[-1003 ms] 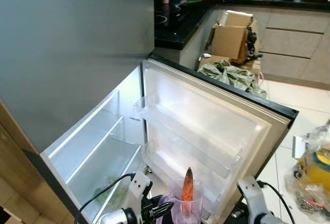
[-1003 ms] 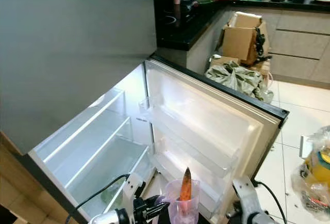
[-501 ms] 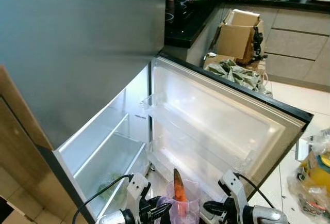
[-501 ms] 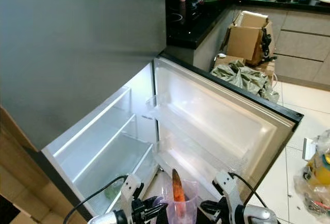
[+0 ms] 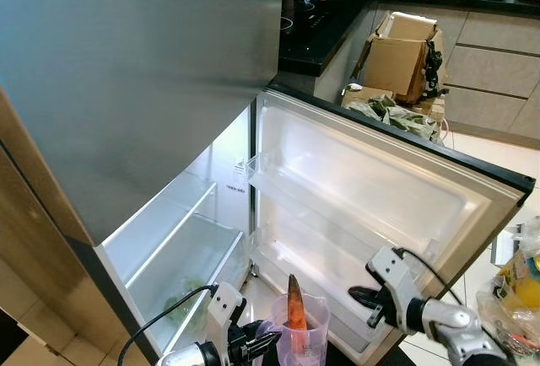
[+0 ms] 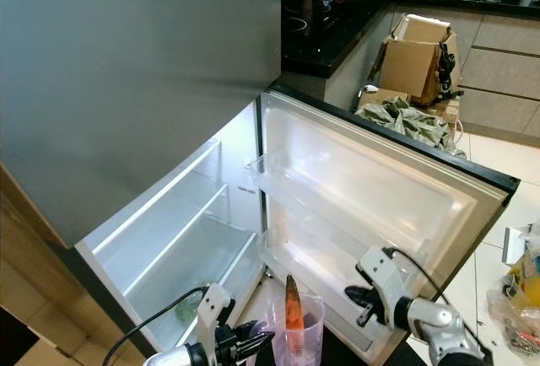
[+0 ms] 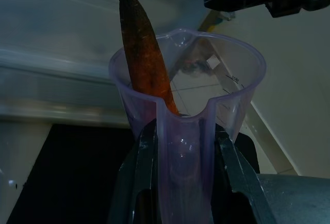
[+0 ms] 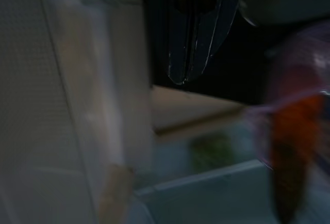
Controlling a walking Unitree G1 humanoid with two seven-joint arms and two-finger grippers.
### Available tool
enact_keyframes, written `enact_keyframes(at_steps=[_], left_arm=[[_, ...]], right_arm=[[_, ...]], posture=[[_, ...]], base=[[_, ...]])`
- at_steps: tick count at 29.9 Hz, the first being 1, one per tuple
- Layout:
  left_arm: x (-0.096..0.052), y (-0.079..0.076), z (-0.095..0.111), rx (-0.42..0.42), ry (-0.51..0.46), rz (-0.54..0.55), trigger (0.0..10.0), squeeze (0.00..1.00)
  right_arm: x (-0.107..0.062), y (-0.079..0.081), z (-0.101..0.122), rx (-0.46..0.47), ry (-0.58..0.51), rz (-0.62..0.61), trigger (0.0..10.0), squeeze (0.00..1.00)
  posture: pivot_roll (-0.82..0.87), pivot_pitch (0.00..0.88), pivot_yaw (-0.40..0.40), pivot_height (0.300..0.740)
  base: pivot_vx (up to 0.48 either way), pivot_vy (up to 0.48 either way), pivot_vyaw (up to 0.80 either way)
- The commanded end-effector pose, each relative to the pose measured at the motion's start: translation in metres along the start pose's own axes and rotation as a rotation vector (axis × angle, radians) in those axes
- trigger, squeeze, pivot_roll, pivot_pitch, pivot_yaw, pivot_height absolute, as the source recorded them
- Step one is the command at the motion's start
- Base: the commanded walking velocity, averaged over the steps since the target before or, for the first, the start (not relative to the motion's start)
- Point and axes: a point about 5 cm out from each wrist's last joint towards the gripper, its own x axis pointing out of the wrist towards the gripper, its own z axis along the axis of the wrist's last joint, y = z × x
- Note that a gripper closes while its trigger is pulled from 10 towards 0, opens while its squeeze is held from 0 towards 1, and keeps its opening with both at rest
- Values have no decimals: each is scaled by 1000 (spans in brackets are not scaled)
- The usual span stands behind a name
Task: Restocking fridge
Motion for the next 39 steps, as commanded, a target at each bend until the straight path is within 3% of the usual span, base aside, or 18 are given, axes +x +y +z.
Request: enact_keyframes(at_steps=[1,5,11,14,16,21,26,28,34,39], left_arm=[[-4,1,-2,20,11,-9,10000,0],[-4,0,-2,21,11,-11,10000,0],[-4,0,-1,23,9,-12,10000,0],[-4,0,-1,23,9,-13,10000,0],[-5,0,-2,23,10,-16,10000,0],[-5,-1,-2,25,11,-18,10000,0],[-5,0,-2,27,10,-18,10000,0],[-5,-1,-2,29,9,-19,10000,0],[-5,0,-1,32,5,-8,10000,0],[-4,0,0,42,-13,14,10000,0]], right_arm=[[-4,-14,5,-36,22,-98,10000,0],[-9,-25,4,-74,62,-176,10000,0],[-25,-52,4,-175,146,-397,10000,0],[-30,-59,5,-188,156,-453,10000,0],[-44,-75,5,-206,190,-576,10000,0],[-63,-93,2,-213,244,-726,10000,0],[-72,-100,0,-222,278,-802,10000,0],[-83,-108,-1,-229,305,-892,10000,0],[-86,-109,-1,-206,290,-930,10000,0],[-62,-78,-26,-60,296,-796,10000,0]], posture=[[-99,0,-3,740],[-99,0,-3,740],[-93,0,-3,740],[-91,0,-2,740],[-89,0,2,740],[-83,0,4,740],[-79,0,4,740],[-77,0,3,740],[-75,0,-1,740],[-78,0,-2,740]], base=[[0,0,0],[0,0,0],[0,0,0],[0,0,0],[0,0,0],[0,0,0],[0,0,0],[0,0,0],[0,0,0],[0,0,0]])
